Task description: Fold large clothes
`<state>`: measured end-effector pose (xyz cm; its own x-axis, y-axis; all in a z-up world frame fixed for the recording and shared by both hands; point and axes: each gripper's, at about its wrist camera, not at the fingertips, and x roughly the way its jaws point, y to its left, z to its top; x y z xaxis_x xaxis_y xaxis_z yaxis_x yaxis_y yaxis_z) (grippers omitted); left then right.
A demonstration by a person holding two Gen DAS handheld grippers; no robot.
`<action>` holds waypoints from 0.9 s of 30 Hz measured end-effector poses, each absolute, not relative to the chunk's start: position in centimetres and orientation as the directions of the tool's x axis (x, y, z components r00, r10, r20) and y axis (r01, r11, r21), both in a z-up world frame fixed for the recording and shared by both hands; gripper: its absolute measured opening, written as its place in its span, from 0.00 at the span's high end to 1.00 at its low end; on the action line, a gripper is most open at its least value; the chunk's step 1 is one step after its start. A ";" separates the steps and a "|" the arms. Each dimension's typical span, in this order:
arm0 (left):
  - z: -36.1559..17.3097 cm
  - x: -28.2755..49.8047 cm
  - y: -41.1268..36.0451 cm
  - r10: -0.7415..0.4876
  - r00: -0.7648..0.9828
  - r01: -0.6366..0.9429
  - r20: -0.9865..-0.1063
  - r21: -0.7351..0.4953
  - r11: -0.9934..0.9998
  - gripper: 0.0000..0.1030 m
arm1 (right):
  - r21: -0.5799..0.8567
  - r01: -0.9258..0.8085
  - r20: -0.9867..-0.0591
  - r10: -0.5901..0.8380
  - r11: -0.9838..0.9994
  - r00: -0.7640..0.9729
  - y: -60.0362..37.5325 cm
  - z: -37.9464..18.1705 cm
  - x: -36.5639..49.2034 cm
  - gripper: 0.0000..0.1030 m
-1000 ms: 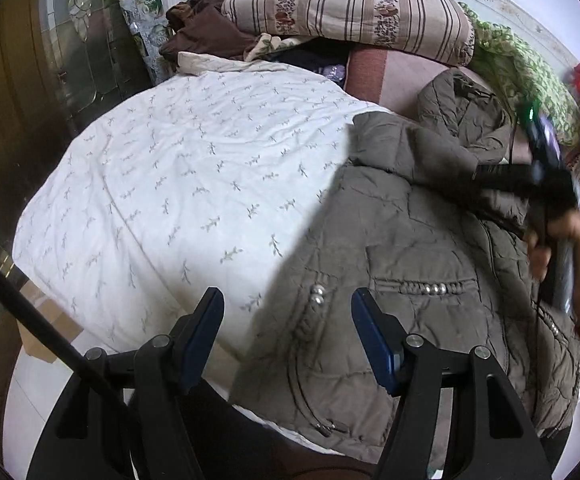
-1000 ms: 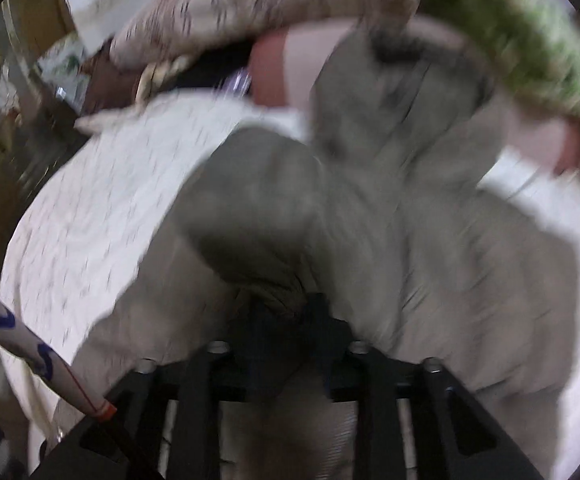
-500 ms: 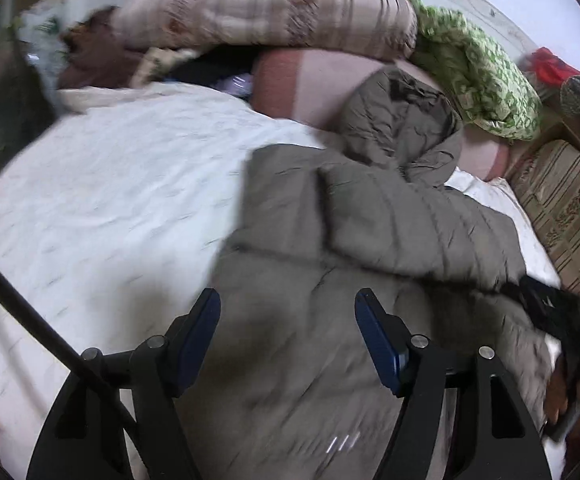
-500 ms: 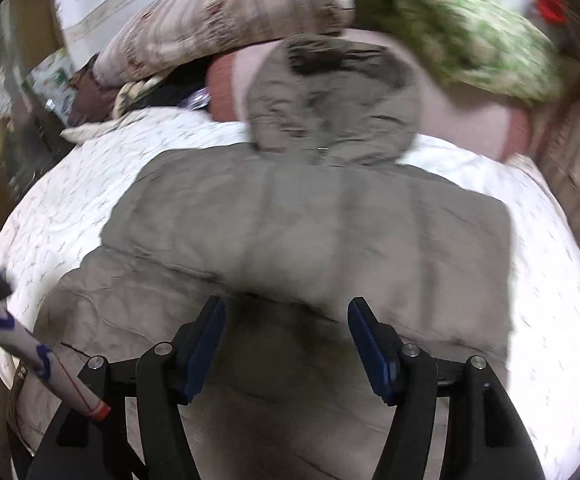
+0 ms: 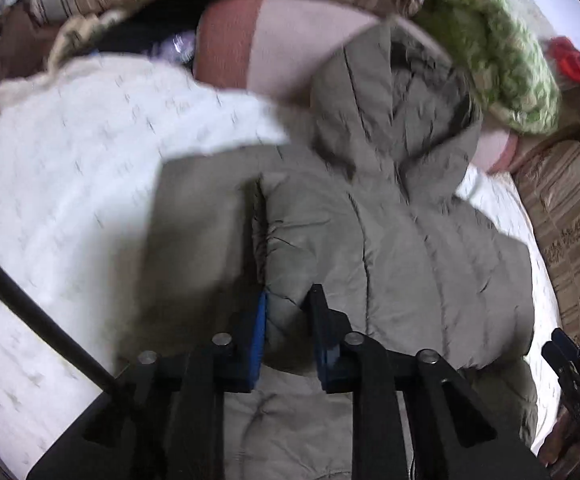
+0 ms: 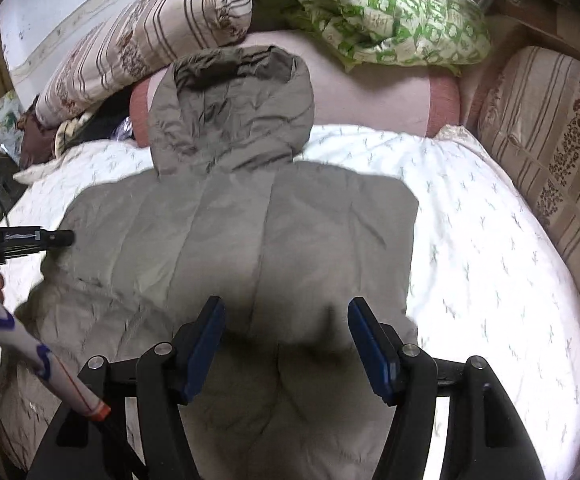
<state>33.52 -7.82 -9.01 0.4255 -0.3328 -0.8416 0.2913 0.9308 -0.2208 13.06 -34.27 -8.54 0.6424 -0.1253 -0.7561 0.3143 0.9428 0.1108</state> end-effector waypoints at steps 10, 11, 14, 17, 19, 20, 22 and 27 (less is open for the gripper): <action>-13.8 35.9 -5.9 -0.254 0.417 0.206 -0.873 -0.181 0.962 0.78 | 0.046 0.344 -0.811 -0.166 0.938 0.562 -32.9 -13.7 19.9 0.30; -14.0 36.0 -6.1 -0.249 0.420 0.203 -0.873 -0.177 0.963 0.77 | 0.025 0.342 -0.816 -0.178 0.940 0.550 -32.5 -14.4 20.3 0.28; -14.0 36.0 -6.3 -0.229 0.437 0.208 -0.870 -0.150 0.966 0.73 | 0.011 0.340 -0.825 -0.184 0.940 0.535 -32.4 -15.5 21.2 0.24; -13.3 35.3 -6.3 -0.187 0.460 0.204 -0.868 -0.101 0.974 0.64 | 0.034 0.338 -0.831 -0.161 0.940 0.532 -33.0 -16.1 21.6 0.21; -12.1 34.1 -6.2 -0.153 0.474 0.200 -0.867 -0.063 0.978 0.61 | 0.030 0.341 -0.834 -0.165 0.940 0.527 -33.0 -15.8 21.6 0.21; -11.3 33.2 -6.0 -0.139 0.483 0.204 -0.864 -0.044 0.978 0.61 | 0.022 0.343 -0.833 -0.172 0.939 0.526 -32.8 -15.3 21.4 0.22; -9.9 31.4 -5.5 -0.126 0.505 0.219 -0.854 -0.015 0.976 0.56 | 0.028 0.353 -0.819 -0.181 0.935 0.545 -32.6 -13.5 19.9 0.21; -7.4 24.2 -2.5 -0.099 0.589 0.254 -0.802 0.068 0.965 0.40 | 0.096 0.322 -0.803 -0.118 0.942 0.584 -31.4 -10.0 12.6 0.21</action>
<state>24.19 -2.54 -7.41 0.5894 -0.0986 -0.8018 0.2543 0.9647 0.0683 12.58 -31.39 -9.95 0.5841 -0.1175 -0.8031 0.3218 0.9419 0.0962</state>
